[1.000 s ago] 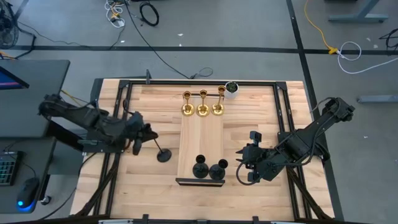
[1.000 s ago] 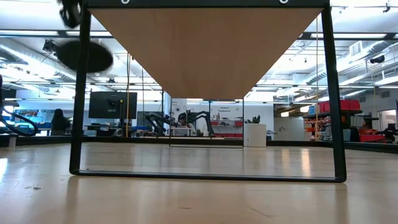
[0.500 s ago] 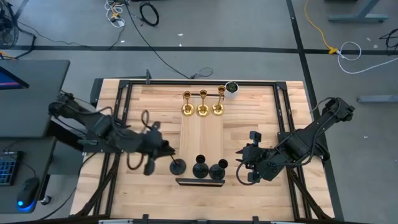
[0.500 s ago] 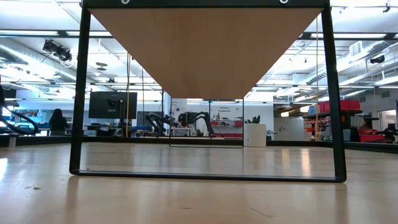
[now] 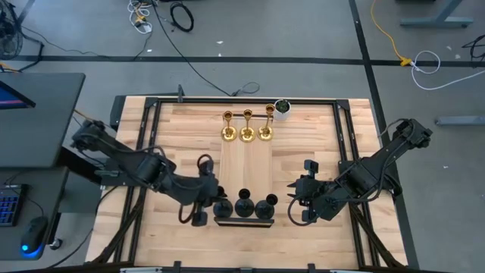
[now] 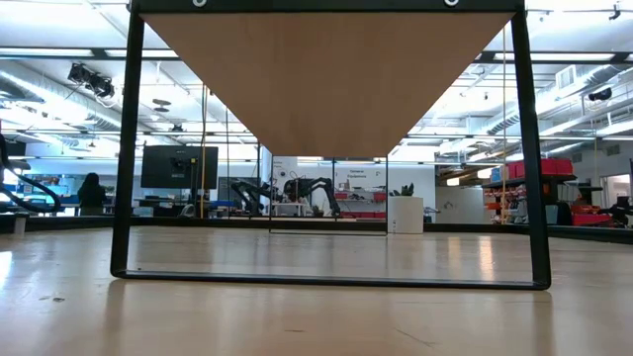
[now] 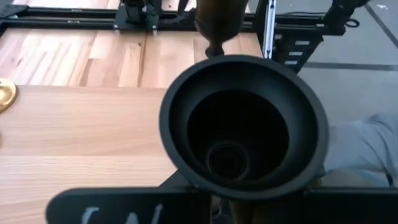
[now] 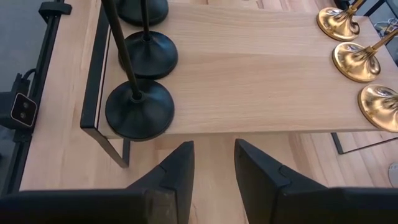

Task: Pick & Place candle stick holders
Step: Put the black candle holder aligned with the black candle holder on the shelf

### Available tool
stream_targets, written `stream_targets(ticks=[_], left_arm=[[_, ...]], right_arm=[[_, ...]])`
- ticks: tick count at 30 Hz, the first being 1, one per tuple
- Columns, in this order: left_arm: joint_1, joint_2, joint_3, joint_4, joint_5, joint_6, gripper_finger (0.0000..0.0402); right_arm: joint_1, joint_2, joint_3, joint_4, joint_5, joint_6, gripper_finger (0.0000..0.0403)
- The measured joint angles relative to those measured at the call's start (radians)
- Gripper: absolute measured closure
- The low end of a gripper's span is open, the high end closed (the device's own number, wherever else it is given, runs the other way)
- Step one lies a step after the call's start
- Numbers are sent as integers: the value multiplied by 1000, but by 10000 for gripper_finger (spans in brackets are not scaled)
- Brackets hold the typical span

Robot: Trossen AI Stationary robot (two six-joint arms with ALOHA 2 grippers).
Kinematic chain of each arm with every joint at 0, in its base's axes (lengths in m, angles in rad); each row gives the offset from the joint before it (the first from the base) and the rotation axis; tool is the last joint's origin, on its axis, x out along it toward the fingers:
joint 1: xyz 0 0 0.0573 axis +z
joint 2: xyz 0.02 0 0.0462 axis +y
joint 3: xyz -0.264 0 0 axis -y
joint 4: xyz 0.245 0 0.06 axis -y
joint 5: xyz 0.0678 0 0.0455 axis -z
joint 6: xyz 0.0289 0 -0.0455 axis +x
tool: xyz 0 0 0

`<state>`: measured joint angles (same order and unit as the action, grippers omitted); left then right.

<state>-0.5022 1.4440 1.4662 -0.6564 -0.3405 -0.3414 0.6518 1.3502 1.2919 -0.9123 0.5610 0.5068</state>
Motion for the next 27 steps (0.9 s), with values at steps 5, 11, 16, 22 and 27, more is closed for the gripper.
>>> stream_targets(ticks=[5, 11, 16, 22, 27], left_arm=[[0, 11, 0, 2, 6, 7, 379], [0, 11, 1, 21, -3, 22, 379], [1, 20, 1, 16, 0, 24, 378], [1, 25, 1, 25, 1, 23, 377], [1, 25, 1, 42, 9, 39, 376]], right_arm=[[0, 0, 0, 0, 0, 0, 289], [0, 0, 0, 0, 0, 0, 289], [0, 0, 0, 0, 0, 0, 289], [0, 0, 0, 0, 0, 0, 289], [0, 0, 0, 0, 0, 0, 289]])
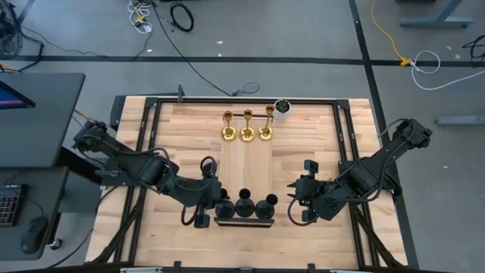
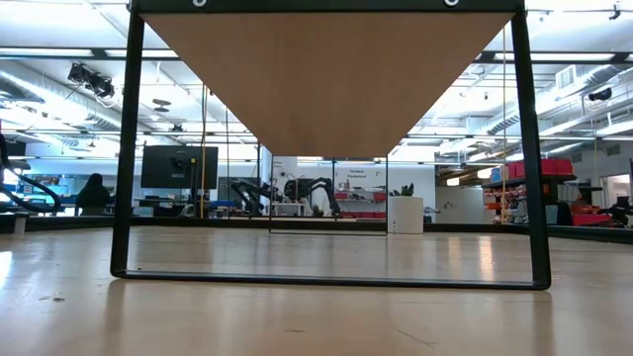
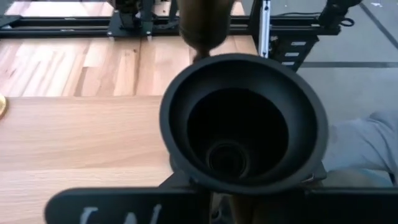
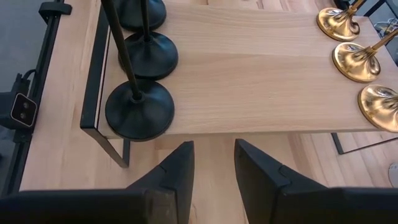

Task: Pick & Place candle stick holders
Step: Put the black candle holder aligned with the black candle holder on the shelf

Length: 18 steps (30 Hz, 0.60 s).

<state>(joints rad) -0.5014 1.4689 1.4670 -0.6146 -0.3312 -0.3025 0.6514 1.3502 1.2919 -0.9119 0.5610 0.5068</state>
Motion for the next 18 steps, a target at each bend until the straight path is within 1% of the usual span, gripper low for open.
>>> stream_targets(ticks=[6, 10, 18], left_arm=[[-1, 0, 0, -1, 40, 0, 358], [0, 0, 0, 4, 40, 0, 350], [1, 0, 0, 11, 18, 1, 347]], right_arm=[[0, 0, 0, 0, 0, 0, 289], [0, 0, 0, 0, 0, 0, 289], [0, 0, 0, 5, 0, 0, 289]])
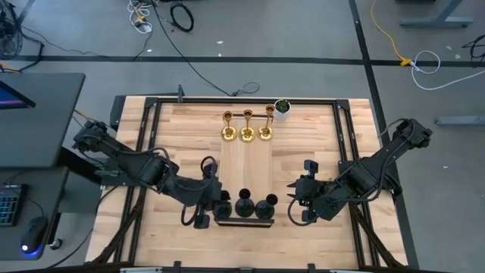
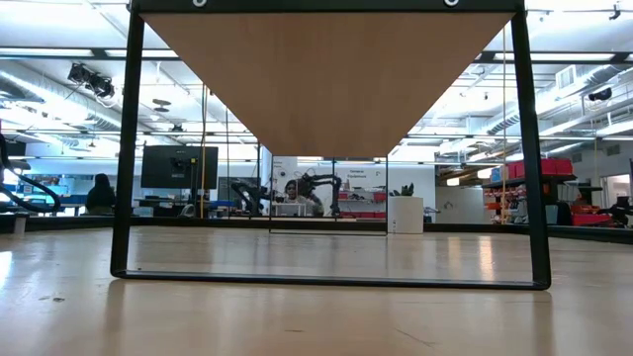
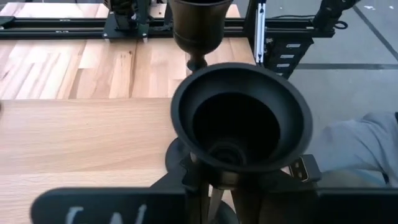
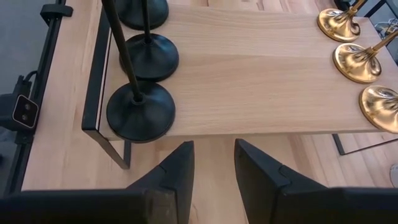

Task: Pick & Place candle stick holders
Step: Put the black candle holder aligned with the black candle holder on the shelf

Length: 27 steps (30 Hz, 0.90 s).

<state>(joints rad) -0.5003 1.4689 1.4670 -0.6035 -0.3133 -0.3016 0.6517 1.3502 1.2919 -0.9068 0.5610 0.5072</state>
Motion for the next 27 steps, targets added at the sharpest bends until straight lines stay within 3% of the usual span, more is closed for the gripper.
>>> stream_targets(ticks=[14, 27], left_arm=[[0, 0, -1, 58, -30, 83, 346], [-2, 0, -1, 51, -30, 58, 346]], right_arm=[[0, 0, 0, 3, 0, 0, 289], [0, 0, 0, 4, 0, 0, 289]])
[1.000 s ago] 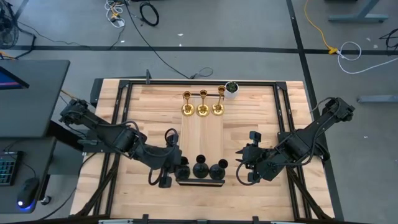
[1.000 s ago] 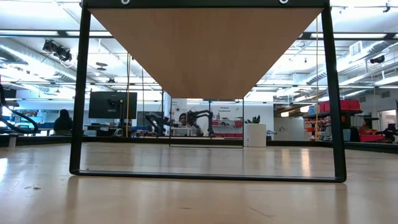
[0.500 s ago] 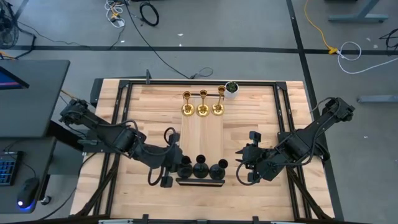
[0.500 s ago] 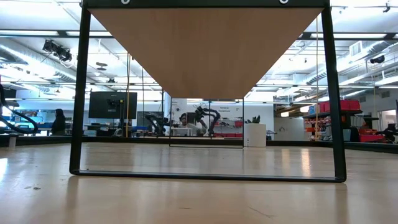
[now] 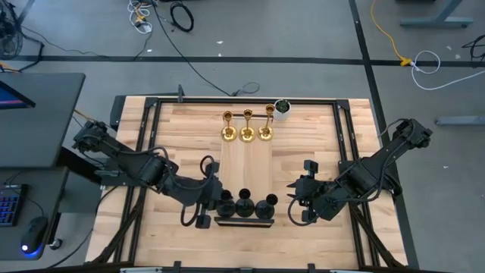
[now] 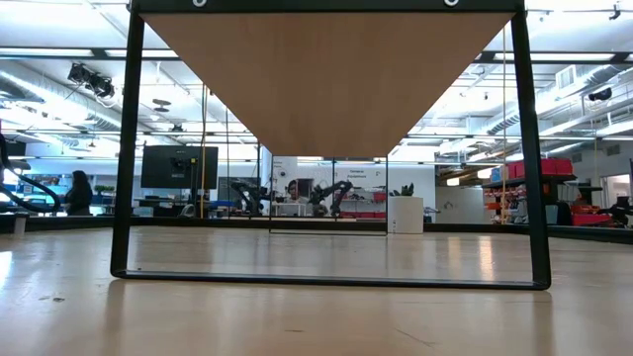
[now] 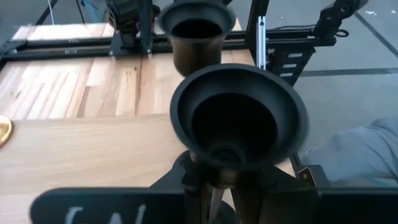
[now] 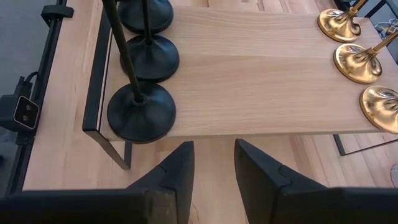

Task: Pick & Place candle stick holders
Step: Put the black candle holder aligned with the black candle holder on the shelf

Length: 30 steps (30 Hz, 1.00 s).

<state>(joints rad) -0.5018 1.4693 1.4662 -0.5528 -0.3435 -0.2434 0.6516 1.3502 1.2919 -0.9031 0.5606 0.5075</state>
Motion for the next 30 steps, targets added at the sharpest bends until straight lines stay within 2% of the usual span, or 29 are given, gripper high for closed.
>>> stream_targets(ticks=[24, 30], left_arm=[[6, 28, 0, -19, 22, -11, 346], [6, 32, 0, -17, 9, -18, 313]], right_arm=[[0, 0, 0, 2, 0, 0, 289], [0, 0, 0, 3, 0, 0, 289]])
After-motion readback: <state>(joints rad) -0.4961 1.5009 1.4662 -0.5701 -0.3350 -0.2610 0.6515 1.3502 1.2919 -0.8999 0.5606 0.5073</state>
